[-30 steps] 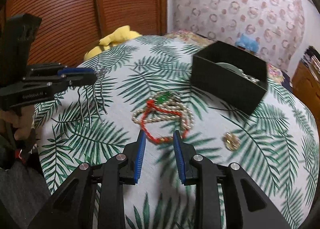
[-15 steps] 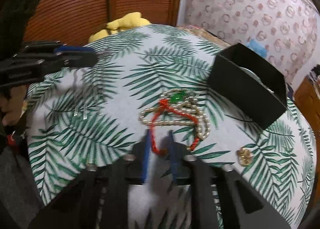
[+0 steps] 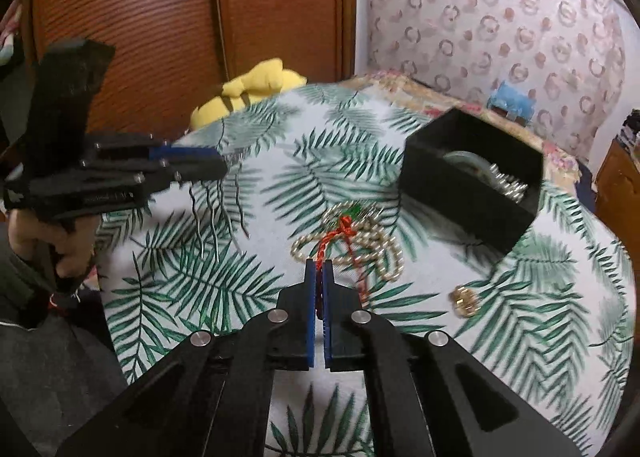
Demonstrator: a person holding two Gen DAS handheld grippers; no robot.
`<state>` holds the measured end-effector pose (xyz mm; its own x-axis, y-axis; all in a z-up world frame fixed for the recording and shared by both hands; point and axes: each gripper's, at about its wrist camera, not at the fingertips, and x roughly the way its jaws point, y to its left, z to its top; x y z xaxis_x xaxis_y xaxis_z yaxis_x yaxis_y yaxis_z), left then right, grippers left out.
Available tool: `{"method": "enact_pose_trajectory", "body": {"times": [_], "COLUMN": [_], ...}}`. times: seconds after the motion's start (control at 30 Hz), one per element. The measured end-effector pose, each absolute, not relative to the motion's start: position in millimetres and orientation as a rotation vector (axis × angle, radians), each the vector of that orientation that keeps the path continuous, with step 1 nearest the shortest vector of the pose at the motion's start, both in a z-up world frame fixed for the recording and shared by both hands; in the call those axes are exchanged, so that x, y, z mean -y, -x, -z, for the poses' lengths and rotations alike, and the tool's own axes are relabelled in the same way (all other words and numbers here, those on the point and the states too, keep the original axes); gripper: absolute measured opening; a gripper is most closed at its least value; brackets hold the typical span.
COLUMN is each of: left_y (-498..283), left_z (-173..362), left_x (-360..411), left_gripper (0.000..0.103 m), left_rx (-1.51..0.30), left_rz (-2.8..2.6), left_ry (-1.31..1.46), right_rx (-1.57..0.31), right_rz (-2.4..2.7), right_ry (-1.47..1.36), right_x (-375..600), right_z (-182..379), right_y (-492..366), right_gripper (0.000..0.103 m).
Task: Organize jewelry
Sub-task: 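Grasp the red coral necklace with the right tool and lift it, then lower the red necklace into the box with the right tool while the left carries the hair clip over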
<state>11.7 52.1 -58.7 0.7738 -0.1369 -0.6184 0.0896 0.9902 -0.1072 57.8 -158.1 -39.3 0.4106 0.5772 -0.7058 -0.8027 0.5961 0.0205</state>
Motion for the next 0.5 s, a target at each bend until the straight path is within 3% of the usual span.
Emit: {"method": "enact_pose_trajectory", "body": {"times": [0.5], "left_y": [-38.7], "left_z": [31.5], "left_x": [-29.5], "left_gripper": [0.020], "left_rx": [-0.612], "left_rz": [0.146], "left_ry": [0.035], "right_rx": [-0.653], "right_rz": [-0.777], "right_ry": [0.322], "right_x": [183.4], "right_z": [-0.9], "right_y": [-112.7], "right_gripper": [0.003]}}
